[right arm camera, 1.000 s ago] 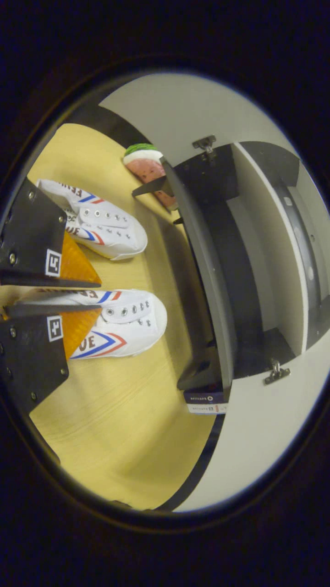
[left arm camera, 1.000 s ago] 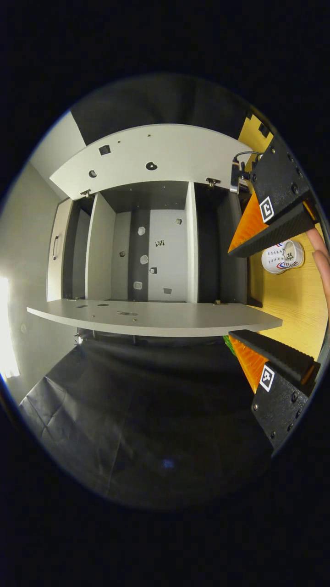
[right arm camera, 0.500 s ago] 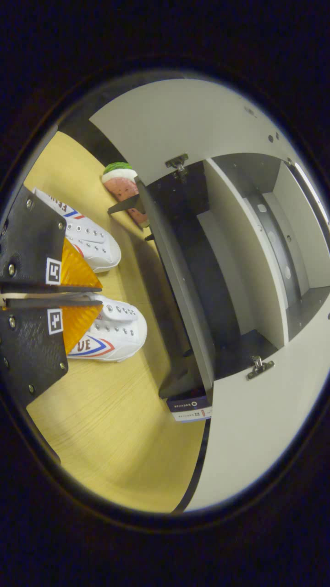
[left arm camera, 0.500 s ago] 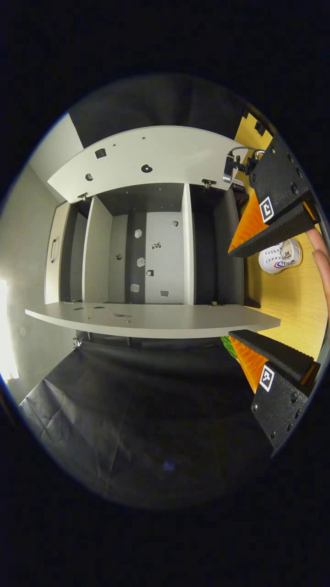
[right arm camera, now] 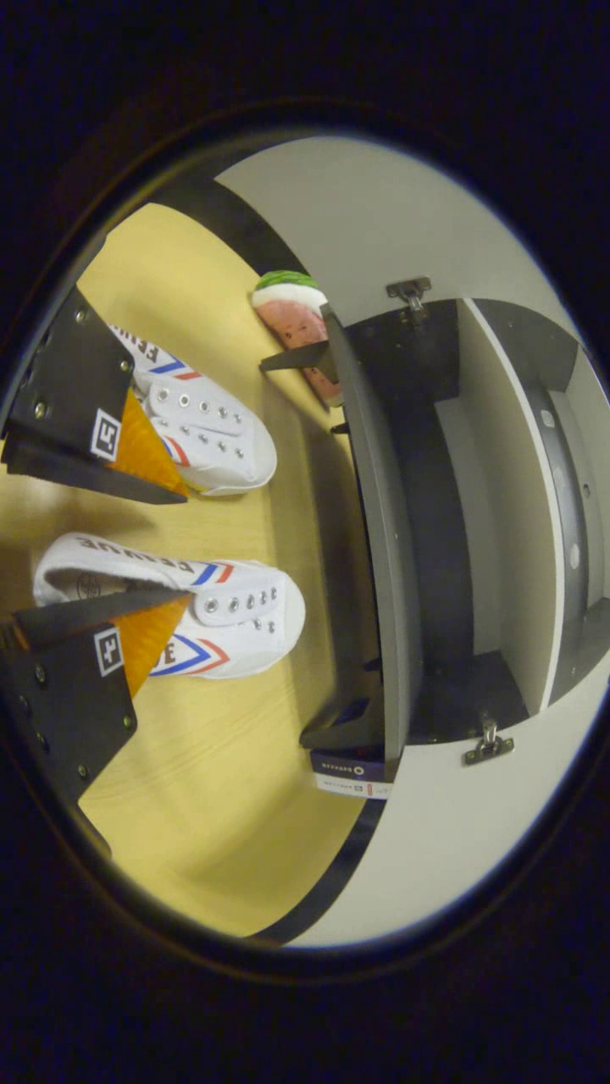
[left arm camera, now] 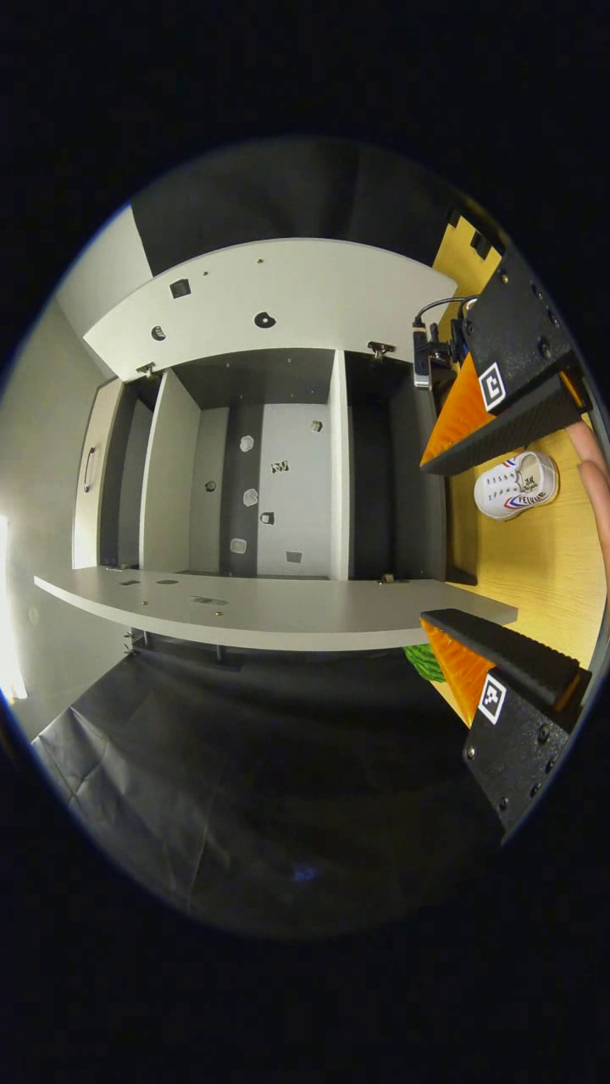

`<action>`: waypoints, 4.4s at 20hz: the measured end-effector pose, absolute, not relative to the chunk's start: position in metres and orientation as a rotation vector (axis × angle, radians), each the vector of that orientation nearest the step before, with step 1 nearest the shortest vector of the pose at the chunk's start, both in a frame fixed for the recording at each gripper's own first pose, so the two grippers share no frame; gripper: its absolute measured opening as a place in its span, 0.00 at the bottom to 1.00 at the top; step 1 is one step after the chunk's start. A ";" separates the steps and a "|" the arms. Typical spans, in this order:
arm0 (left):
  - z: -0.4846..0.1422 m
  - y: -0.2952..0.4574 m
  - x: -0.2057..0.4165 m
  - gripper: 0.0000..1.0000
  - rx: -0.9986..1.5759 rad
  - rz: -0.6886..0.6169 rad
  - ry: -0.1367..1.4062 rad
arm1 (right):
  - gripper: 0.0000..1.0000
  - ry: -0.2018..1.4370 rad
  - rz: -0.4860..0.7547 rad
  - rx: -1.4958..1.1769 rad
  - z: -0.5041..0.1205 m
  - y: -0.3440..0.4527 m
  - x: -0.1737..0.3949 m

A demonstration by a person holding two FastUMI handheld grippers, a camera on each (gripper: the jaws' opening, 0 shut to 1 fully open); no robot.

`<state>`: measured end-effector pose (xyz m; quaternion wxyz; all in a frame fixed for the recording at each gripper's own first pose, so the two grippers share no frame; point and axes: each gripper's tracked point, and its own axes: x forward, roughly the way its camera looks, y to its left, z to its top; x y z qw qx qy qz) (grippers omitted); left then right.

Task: Grab one shoe with the right hand and put it into the shoe cabinet, grab the other shoe with the left hand and put it into the shoe cabinet; then close the right door with the right hand and the left door with the left hand.

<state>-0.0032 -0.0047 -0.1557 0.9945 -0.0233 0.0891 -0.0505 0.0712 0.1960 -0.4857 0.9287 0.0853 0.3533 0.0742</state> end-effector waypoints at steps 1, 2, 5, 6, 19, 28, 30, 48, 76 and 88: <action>-0.156 -0.004 0.002 0.97 -0.054 -0.101 0.178 | 0.57 0.721 0.138 0.213 -0.487 0.198 0.077; -0.157 -0.003 0.008 0.97 -0.064 -0.102 0.174 | 0.57 0.719 0.120 0.269 -0.486 0.197 0.083; -0.166 -0.005 0.026 0.97 -0.062 -0.112 0.186 | 0.31 0.695 0.066 0.318 -0.496 0.180 0.096; -0.172 -0.005 0.032 0.97 -0.054 -0.109 0.201 | 0.13 0.713 0.074 0.324 -0.496 0.182 0.104; -0.188 -0.015 0.052 0.98 -0.020 -0.135 0.214 | 0.00 0.433 0.212 0.330 -0.406 0.169 0.095; -0.189 -0.018 0.052 0.98 -0.006 -0.147 0.206 | 0.00 0.175 0.255 0.098 -0.246 0.141 0.100; -0.192 -0.020 0.054 0.98 -0.004 -0.149 0.208 | 0.00 0.108 0.233 0.004 -0.206 0.131 0.110; -0.232 -0.033 0.081 0.98 0.015 -0.186 0.248 | 0.01 0.131 0.343 -0.210 -0.058 0.162 0.289; -0.197 -0.021 0.092 0.97 -0.014 -0.101 0.180 | 0.97 0.046 0.224 -0.152 -0.067 0.177 0.318; -0.331 -0.044 0.076 0.97 -0.069 -0.174 0.451 | 0.98 -0.115 0.187 -0.001 -0.068 0.140 0.114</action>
